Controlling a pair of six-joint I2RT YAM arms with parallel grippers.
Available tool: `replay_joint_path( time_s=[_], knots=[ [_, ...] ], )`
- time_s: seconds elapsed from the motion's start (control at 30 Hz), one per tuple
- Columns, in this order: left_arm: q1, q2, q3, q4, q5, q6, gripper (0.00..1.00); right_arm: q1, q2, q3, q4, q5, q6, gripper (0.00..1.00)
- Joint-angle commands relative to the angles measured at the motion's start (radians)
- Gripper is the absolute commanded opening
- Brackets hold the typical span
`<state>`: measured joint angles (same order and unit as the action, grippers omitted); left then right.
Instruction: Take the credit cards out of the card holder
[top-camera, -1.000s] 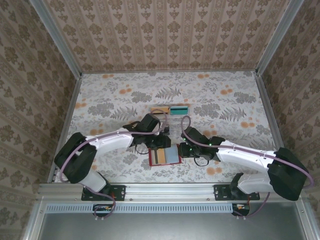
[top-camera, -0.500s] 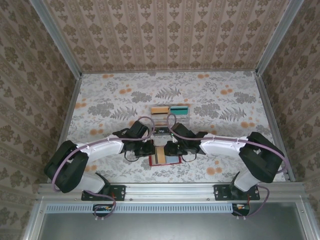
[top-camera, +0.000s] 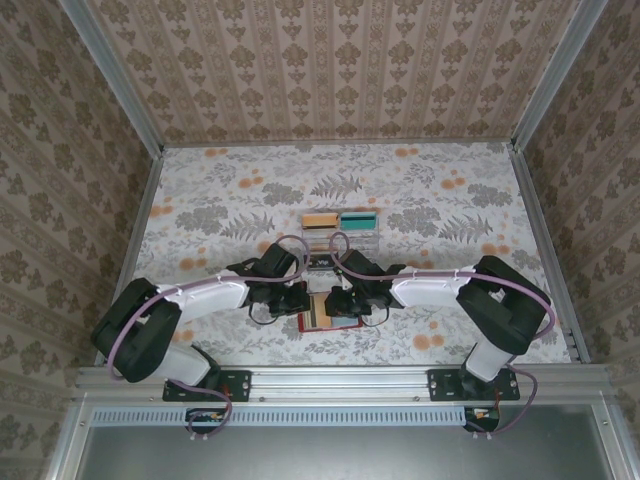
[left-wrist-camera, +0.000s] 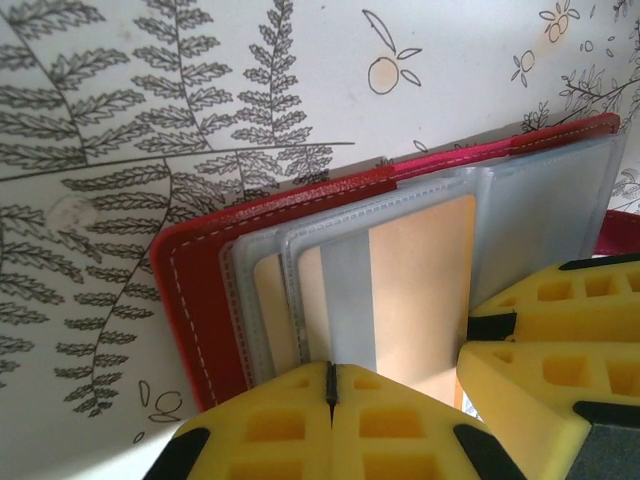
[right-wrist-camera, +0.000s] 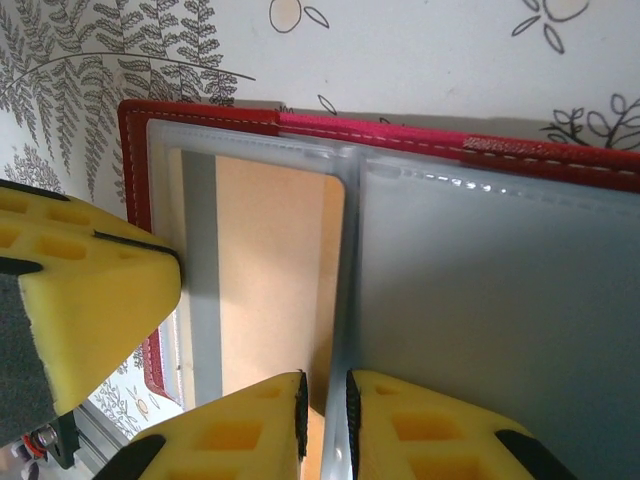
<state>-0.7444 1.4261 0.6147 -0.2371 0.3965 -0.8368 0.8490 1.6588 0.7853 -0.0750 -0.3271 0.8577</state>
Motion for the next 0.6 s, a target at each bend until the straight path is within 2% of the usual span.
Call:
replay_joint_path(
  time_s=[0.0, 0.1, 0.27, 0.57],
  knots=[
    [-0.002, 0.024, -0.022, -0.018, -0.012, 0.002, 0.00, -0.003, 0.027, 0.017, 0.031, -0.034, 0.026, 0.21],
    [-0.006, 0.025, -0.021, -0.018, -0.013, -0.001, 0.00, -0.005, 0.038, 0.014, 0.054, -0.049, 0.037, 0.18],
    [-0.007, 0.011, -0.022, -0.030, -0.023, 0.001, 0.00, -0.008, 0.029, 0.001, 0.049, -0.042, 0.047, 0.00],
    [-0.002, -0.011, -0.025, -0.056, -0.042, 0.015, 0.00, -0.048, -0.047, -0.061, 0.012, -0.017, 0.039, 0.00]
  ],
)
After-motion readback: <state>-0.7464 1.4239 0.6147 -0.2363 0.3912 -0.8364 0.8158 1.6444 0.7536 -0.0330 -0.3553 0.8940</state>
